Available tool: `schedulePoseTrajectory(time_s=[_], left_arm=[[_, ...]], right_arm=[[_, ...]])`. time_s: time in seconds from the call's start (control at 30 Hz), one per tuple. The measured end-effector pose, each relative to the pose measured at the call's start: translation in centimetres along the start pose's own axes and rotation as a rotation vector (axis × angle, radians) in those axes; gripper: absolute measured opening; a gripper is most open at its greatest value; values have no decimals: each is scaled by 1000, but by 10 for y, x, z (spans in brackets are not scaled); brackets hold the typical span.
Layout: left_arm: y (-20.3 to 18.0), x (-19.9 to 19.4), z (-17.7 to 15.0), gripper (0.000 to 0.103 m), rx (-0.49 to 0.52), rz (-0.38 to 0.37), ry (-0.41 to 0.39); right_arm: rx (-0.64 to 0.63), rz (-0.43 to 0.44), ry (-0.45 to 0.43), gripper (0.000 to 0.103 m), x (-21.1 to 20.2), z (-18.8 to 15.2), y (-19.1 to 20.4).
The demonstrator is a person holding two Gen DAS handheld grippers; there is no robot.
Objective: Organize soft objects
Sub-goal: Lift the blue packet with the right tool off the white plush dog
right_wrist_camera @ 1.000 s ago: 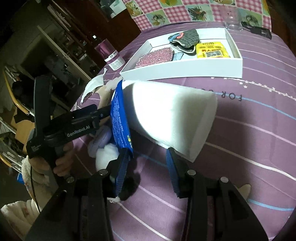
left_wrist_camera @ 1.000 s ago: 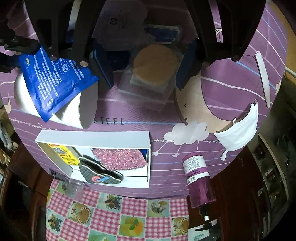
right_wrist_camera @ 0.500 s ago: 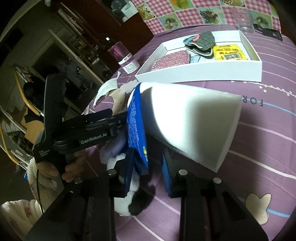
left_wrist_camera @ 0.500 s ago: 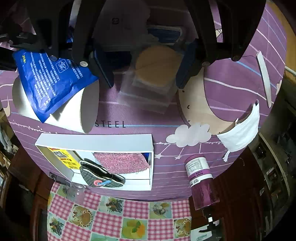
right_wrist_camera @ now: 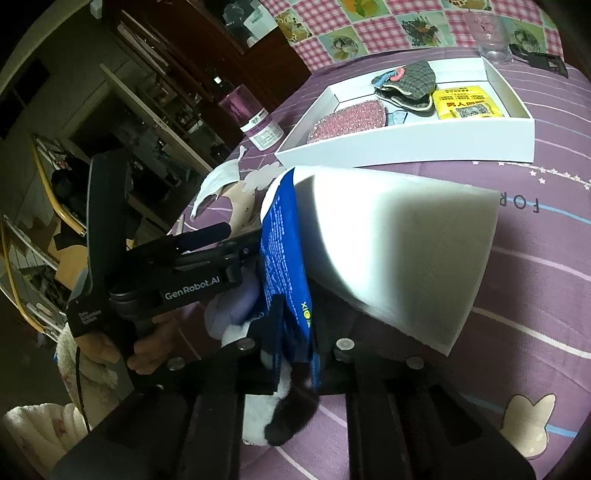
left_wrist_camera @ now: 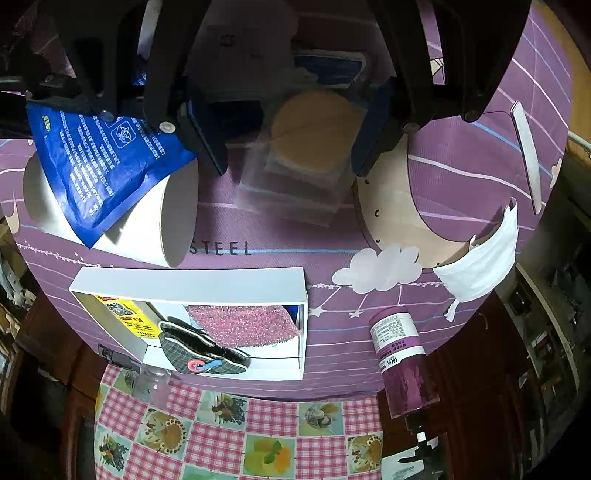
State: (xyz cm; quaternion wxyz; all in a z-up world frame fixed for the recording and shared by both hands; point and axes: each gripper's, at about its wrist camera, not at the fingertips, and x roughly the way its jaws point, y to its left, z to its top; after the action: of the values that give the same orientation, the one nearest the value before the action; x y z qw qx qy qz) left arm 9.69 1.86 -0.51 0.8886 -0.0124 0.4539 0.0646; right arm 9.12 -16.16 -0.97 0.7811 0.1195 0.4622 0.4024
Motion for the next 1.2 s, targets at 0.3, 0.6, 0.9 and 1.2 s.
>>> schedulePoseTrajectory(time_s=[0.3,0.6,0.9,1.2], left_arm=[[0,0,0,70,0,1,1],[0,2,-1,70,2,5,5],[-7,-1,-2,70,23,0,1],[-5,-12,0,70,7,-52,-44]], right_arm=[[-9,7,4,13,2,2,3],[40,-9,30,27,14,6,-3],[41,54,16,10,20,4,-4],[-28,19,-84,7,-5,0,10]])
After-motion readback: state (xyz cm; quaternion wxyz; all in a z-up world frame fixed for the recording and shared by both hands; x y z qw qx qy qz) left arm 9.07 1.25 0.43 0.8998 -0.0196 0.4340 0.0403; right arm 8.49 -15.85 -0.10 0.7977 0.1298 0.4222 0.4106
